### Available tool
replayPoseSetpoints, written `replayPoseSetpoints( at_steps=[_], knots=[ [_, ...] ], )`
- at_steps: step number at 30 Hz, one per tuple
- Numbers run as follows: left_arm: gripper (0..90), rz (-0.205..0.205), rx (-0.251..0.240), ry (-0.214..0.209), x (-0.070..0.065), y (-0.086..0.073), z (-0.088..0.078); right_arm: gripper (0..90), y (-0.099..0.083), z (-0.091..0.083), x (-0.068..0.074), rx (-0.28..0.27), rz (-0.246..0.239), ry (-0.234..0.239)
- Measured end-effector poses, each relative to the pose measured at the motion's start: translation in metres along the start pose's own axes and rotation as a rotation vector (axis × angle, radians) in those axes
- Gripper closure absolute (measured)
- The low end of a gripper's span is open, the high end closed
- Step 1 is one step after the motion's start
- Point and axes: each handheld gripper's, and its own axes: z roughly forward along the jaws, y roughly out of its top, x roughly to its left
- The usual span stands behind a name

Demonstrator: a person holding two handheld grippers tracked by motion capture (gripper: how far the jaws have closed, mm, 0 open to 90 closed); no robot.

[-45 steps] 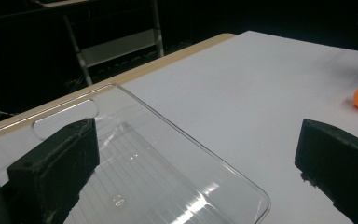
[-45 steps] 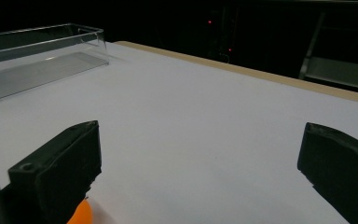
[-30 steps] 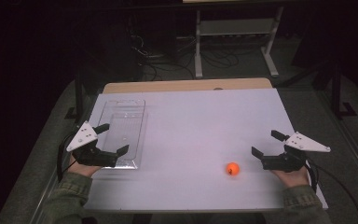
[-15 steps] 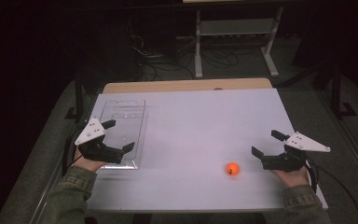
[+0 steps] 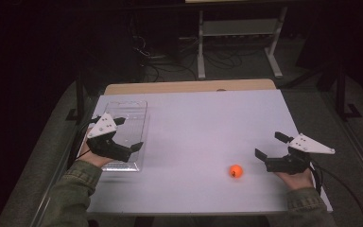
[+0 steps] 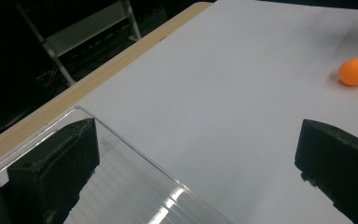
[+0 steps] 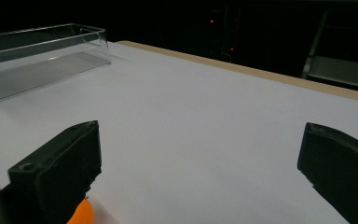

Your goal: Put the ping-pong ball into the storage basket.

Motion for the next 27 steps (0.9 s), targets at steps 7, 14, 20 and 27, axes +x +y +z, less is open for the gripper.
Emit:
replayPoseSetpoints(
  at_steps=[7, 14, 20, 27],
  knots=[
    [0.0, 0.015, 0.012, -0.030, -0.001, 0.011, 0.006, 0.0, 0.000, 0.000, 0.000, 0.000, 0.003, 0.000],
    [0.0, 0.046, 0.035, -0.049, -0.005, 0.020, 0.013, 0.0, 0.000, 0.000, -0.001, -0.002, 0.003, 0.005],
    [0.0, 0.059, 0.046, -0.062, -0.008, 0.024, 0.017, 0.0, 0.000, 0.000, -0.001, -0.004, 0.006, 0.007],
    [0.0, 0.077, 0.054, -0.074, -0.010, 0.030, 0.021, 0.0, 0.000, 0.000, -0.001, -0.001, 0.004, 0.007]
  ],
)
